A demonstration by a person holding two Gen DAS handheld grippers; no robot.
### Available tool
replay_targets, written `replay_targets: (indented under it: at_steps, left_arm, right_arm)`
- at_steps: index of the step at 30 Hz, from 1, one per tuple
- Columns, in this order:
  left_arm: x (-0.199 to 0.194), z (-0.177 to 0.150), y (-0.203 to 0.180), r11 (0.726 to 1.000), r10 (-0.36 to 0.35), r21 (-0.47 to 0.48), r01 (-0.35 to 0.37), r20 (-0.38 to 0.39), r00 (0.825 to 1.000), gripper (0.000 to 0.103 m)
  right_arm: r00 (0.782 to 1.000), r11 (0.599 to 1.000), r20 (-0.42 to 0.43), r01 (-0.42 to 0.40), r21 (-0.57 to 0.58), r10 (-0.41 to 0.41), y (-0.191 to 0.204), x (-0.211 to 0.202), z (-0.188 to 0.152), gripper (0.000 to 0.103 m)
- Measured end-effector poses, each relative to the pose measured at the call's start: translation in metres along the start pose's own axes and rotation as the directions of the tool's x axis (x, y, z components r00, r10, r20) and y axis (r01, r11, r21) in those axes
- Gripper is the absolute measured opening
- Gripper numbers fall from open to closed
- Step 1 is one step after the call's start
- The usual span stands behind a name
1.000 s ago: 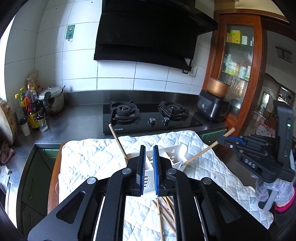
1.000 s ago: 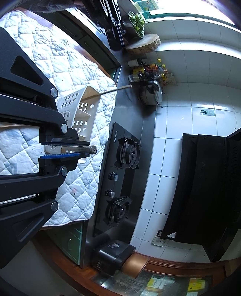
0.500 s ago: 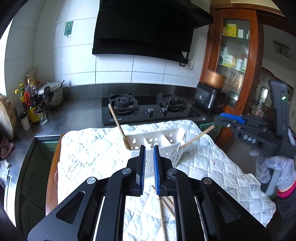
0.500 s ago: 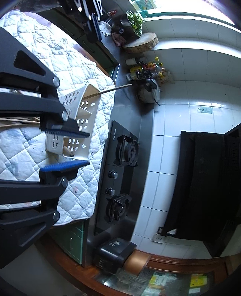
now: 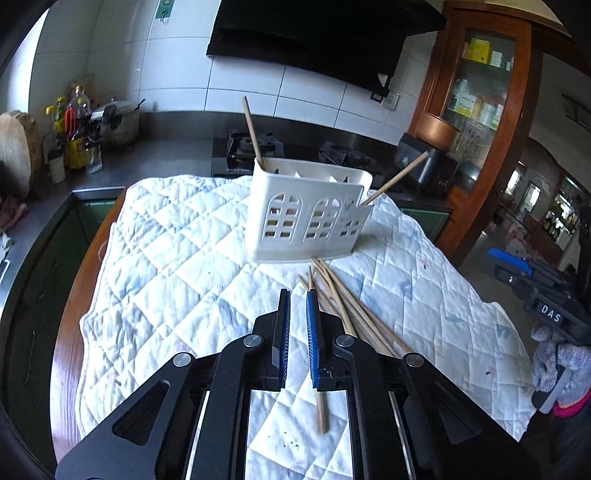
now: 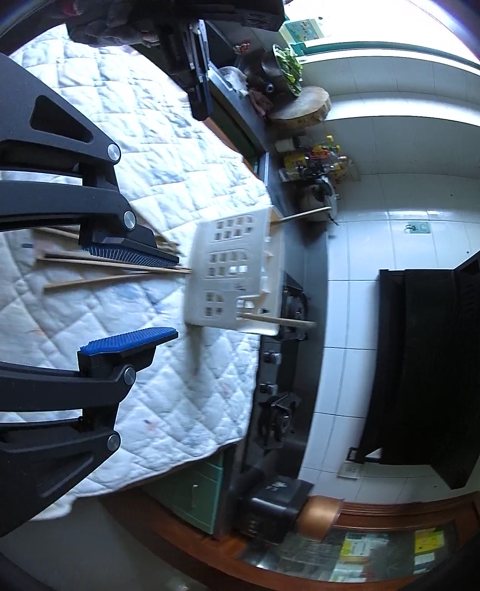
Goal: Organize utensils
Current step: 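Move both tools back down to the loose chopsticks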
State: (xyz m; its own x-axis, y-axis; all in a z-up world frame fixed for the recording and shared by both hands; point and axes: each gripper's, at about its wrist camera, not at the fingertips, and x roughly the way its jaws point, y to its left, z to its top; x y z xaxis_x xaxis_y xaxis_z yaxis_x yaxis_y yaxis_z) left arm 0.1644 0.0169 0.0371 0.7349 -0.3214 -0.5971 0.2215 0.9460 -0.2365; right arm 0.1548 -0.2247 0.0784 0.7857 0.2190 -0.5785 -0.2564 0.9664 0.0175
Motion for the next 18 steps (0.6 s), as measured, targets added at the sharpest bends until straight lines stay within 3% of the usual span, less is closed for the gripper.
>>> replay_targets:
  at_steps: [8, 18]
  left_arm:
    - [0.016, -0.048, 0.007, 0.999, 0.003, -0.038, -0.006, -0.081, 0.997, 0.009]
    - [0.04, -0.077, -0.007, 0.998, -0.04, -0.056, 0.032, -0.159, 0.986, 0.009]
  right_arm:
    - [0.995, 0.999, -0.102, -0.013, 0.041, 0.017, -0.003, 0.019, -0.067, 0.027]
    - [0.988, 1.0, -0.153, -0.013, 0.019, 0.016, 0.005, 0.046, -0.09, 0.025]
